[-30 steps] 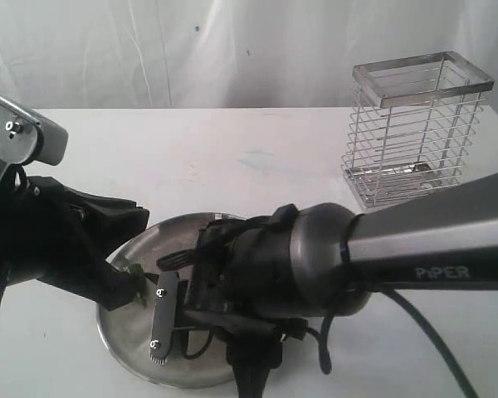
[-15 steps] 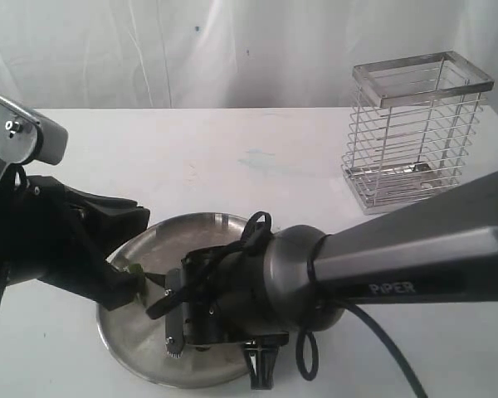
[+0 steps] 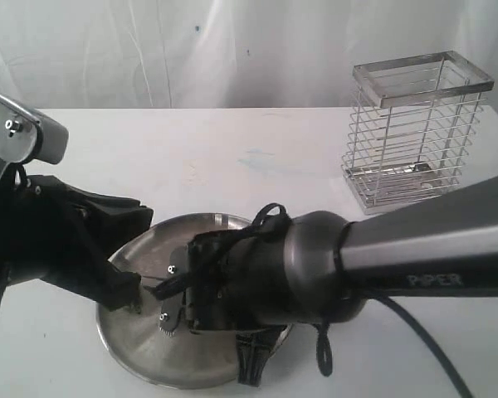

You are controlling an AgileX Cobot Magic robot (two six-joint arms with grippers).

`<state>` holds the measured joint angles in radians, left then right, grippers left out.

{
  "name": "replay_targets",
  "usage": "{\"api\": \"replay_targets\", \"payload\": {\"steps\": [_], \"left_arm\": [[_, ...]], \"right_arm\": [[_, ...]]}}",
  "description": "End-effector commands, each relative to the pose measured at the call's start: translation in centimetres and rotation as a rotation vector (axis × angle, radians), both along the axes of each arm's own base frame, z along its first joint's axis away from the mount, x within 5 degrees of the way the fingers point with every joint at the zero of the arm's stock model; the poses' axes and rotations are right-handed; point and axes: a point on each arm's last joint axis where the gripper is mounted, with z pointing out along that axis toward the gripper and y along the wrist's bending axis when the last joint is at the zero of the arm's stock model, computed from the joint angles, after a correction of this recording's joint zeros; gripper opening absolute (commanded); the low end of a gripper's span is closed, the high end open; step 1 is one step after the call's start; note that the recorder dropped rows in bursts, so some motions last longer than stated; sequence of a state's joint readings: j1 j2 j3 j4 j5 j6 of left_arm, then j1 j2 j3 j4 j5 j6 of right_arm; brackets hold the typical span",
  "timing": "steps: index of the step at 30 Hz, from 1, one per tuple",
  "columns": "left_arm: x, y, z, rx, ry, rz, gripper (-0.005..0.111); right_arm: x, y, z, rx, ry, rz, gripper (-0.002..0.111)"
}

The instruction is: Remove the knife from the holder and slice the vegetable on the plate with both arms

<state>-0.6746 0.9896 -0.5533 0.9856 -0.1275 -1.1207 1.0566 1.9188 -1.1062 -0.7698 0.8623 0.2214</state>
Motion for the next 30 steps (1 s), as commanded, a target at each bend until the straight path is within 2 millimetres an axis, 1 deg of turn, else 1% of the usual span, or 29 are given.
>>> {"api": "replay_targets", "payload": {"steps": [1, 4, 6, 9, 11, 16, 19, 22, 24, 26, 30], "left_arm": [[-0.3, 0.0, 0.1, -0.012, -0.007, -0.015, 0.021], [-0.1, 0.5, -0.3, 0.036, 0.012, 0.038, 0.026], [0.0, 1.2, -0.7, 0.073, 0.049, 0.109, 0.035], [0.0, 1.8, -1.2, 0.091, 0.114, 0.194, 0.049], [0.0, 2.0, -1.3, 0.099, 0.131, 0.216, 0.053], [-0.1, 2.3, -1.8, 0.109, 0.165, 0.244, 0.054], [-0.6, 2.3, -3.1, 0.092, 0.218, 0.236, 0.054], [-0.8, 1.8, -5.2, 0.072, 0.29, 0.204, 0.054], [-0.6, 1.2, -6.0, 0.05, 0.345, 0.207, 0.054], [0.0, 0.7, -6.4, 0.025, 0.392, 0.23, 0.055], [2.0, -0.3, -7.0, 0.099, 0.469, 0.317, 0.055]], "right_arm": [[-0.2, -1.1, 2.5, 0.039, -0.014, -0.087, 0.004], [0.1, -2.2, 3.2, 0.086, 0.049, -0.189, 0.0], [0.3, -3.0, 3.6, 0.125, 0.115, -0.243, 0.0], [1.1, -3.9, 4.3, 0.207, 0.154, -0.329, 0.0], [1.5, -4.4, 4.8, 0.267, 0.184, -0.358, 0.0], [2.8, -6.7, 6.2, 0.375, 0.293, -0.413, 0.0], [3.4, -7.9, 7.1, 0.438, 0.342, -0.413, 0.0], [3.8, -9.1, 7.9, 0.474, 0.361, -0.405, 0.0], [3.9, -9.5, 8.3, 0.476, 0.362, -0.393, 0.0], [3.8, -9.7, 8.6, 0.477, 0.359, -0.381, 0.0], [3.7, -9.8, 9.0, 0.48, 0.349, -0.356, 0.0]]}}
